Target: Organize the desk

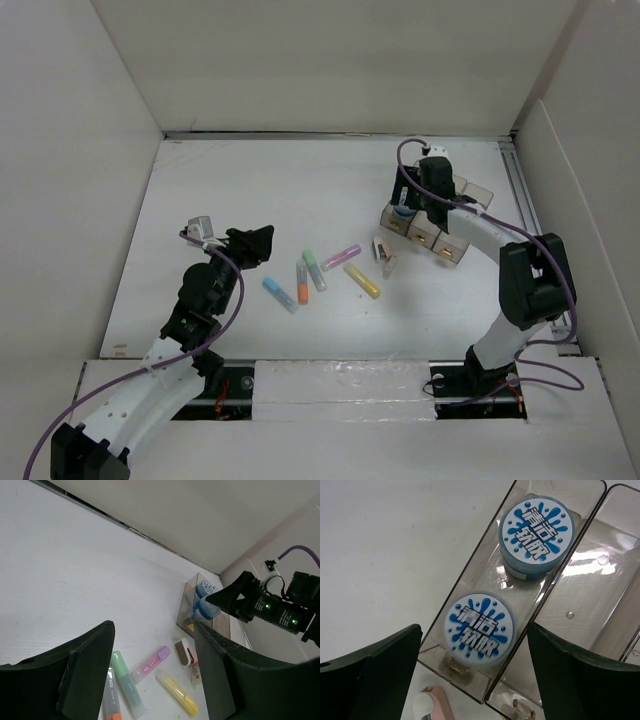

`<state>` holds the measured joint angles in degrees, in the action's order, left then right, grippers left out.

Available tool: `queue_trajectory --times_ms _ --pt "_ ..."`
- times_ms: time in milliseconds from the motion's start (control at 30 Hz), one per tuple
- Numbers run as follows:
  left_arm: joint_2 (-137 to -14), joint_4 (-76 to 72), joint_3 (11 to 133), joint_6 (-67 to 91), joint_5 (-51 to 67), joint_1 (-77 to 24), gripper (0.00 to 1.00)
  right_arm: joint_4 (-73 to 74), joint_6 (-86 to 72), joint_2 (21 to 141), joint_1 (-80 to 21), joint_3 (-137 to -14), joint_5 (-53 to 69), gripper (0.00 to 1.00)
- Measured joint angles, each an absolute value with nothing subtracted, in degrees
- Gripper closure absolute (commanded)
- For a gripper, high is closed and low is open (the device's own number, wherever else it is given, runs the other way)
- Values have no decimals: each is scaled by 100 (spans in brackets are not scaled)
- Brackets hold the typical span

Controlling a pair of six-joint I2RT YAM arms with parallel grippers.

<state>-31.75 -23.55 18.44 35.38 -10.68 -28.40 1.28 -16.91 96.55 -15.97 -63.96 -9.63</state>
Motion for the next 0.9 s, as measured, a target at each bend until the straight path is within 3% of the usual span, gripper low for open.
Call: queue_trajectory --times_ms 133,200,233,267,333,433,500,533,633,767,900 --pt "-3177 -2375 1844 3538 -1070 -2840 40 130 -1667 9529 -1712 -6396 -1079 7" --pt "-3179 -2375 1844 3535 -1070 -2840 40 130 -1667 9345 -1872 -6394 -1194 15" --pt "-3183 -2375 1844 3535 -1070 -2840 40 130 -1651 9223 -1979 -6386 -1256 54" --pt "-3186 -2375 1844 3535 -1070 -2840 40 126 -1610 9089 -2093 -6370 -1313 75" --pt "-3194 -2373 1844 3535 -1074 -2840 41 38 -1627 8739 -2418 -6254 -1402 100" --pt "-3199 -2373 1844 3529 -1072 -2840 41 -178 -1625 8187 -3089 -5802 -1461 96" --pt "-3199 -2377 1844 3518 -1074 -2840 41 -281 -1638 7931 -3542 -5395 -1402 77" --pt "-3199 -2375 1844 3518 -1076 -2840 41 -301 -1645 7863 -3789 -5190 -1332 62" --pt "-3205 -2375 1844 3514 -1072 -2840 41 -172 -1671 7874 -4355 -4703 -1223 49" --pt "-3214 -2375 1844 3514 -1072 -2840 41 379 -1898 7959 -4622 -4386 -1446 39" --pt "-3214 -2377 1844 3511 -1063 -2840 41 528 -2058 7909 -4407 -4167 -1653 37"
